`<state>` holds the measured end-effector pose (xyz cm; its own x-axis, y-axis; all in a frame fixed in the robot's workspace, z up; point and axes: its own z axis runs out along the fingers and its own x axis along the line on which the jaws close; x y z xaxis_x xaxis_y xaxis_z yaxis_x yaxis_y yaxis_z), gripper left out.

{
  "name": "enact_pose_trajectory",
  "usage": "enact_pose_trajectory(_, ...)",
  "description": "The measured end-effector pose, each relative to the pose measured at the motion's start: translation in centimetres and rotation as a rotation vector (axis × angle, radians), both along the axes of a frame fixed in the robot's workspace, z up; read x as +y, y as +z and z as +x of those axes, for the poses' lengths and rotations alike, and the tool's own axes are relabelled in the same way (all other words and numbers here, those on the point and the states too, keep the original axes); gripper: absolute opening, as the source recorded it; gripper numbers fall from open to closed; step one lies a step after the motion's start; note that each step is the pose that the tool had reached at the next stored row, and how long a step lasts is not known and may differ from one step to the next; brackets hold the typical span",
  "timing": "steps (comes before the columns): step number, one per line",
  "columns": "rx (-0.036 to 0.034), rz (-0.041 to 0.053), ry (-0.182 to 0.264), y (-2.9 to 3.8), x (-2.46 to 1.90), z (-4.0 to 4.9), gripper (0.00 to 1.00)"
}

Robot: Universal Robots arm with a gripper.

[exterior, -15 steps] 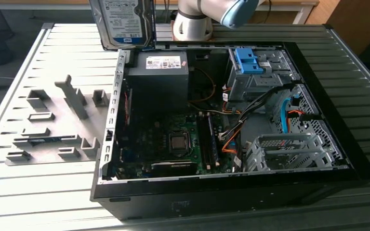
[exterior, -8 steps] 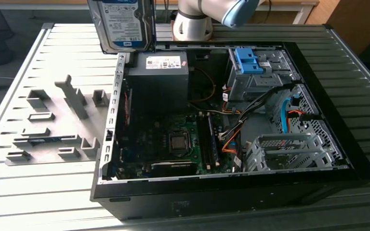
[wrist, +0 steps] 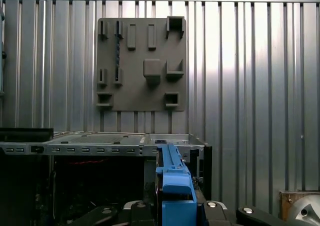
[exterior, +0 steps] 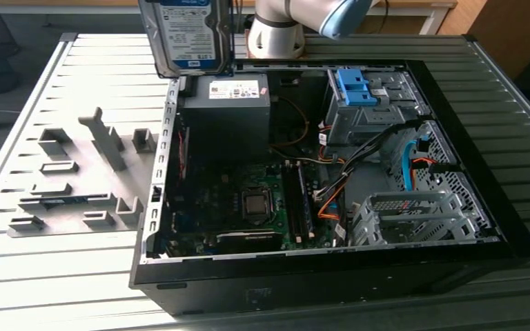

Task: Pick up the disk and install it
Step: 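Pick up the disk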

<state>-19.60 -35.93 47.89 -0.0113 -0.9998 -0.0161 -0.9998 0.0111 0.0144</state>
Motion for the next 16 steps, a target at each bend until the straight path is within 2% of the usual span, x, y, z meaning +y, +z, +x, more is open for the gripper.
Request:
enact_pose_trajectory(4,0.0000,0.0000,0.000,0.00,-0.01,1.03,0.37)
enact_pose_trajectory(8,0.0000,0.0001,0.000,0.00,-0.16,1.25,0.37)
enact_pose_trajectory(11,0.0000,0.0000,0.000,-0.01,-0.63,1.26,0.37)
enact_pose_trajectory(16,0.0000,0.0001,0.000,-0.02,-1.88,1.26,0.37)
